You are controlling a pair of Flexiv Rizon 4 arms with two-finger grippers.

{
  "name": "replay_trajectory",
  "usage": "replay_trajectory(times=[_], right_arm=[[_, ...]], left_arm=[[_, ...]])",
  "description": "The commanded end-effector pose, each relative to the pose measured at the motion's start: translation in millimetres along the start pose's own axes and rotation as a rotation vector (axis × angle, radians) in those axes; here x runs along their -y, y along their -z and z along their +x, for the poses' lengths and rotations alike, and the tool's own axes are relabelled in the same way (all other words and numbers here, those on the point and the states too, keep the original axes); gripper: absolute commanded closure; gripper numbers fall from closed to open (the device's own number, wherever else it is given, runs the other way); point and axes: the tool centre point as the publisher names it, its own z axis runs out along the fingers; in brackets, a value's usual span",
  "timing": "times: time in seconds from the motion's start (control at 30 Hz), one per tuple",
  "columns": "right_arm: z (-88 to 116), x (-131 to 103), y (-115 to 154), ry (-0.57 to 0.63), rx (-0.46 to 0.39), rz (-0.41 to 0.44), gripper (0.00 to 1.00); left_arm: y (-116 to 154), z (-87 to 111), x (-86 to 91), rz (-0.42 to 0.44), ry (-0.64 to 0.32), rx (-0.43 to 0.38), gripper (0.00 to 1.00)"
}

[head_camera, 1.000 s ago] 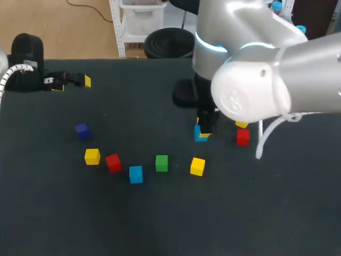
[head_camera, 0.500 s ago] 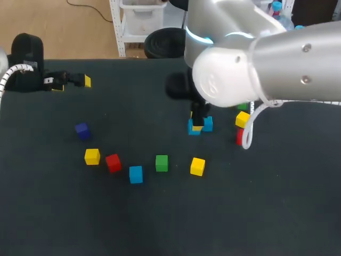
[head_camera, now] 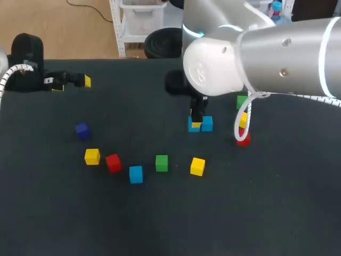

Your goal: Place the blue cubes, place green cubes on the blue cubes, place the yellow cubes on the green cubes, then place the red cubes on the yellow cubes, and place purple cube on the red cubes.

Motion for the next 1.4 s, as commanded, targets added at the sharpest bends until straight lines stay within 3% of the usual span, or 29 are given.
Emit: replay_trajectory(times=[0.03, 0.5, 1.4], right_arm=[[-1, 5, 0, -0.005, 0.004, -0.015, 1.00], [-7, 27, -14, 0.008, -0.005, -0.038, 1.00], [-5, 39, -23, -0.036, -0.013, -0.081, 1.00]], left_arm=[[0, 1.2, -1.3, 0.007, -0.001, 0.006, 0.00], [0, 1.2, -1.3, 0.007, -0.001, 0.006, 0.00], [0, 1.2, -1.3, 0.007, -0.001, 0.006, 0.00]])
